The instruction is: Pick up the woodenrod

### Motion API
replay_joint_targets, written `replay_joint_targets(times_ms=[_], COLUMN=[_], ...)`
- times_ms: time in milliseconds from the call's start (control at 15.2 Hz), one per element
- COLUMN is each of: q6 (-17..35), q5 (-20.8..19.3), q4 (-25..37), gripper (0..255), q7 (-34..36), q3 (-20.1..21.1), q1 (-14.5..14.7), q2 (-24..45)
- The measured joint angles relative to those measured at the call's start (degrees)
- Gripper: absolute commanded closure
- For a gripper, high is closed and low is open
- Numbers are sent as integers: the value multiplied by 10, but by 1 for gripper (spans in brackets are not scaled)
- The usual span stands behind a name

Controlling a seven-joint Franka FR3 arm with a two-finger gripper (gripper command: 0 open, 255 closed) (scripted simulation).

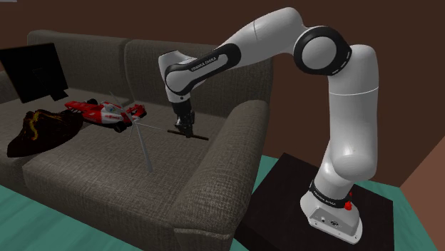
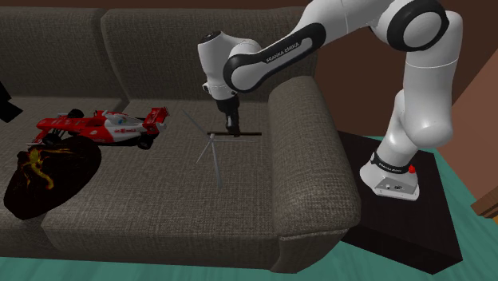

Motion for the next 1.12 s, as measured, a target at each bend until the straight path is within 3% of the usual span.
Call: replay_joint_targets(times_ms=[462, 1122], q6=[-1, -61], q5=[2, 5], q4=[-2, 39], gripper=[255, 255], q7=[0, -1], q3=[2, 4], q1=[1, 2], q2=[-1, -16])
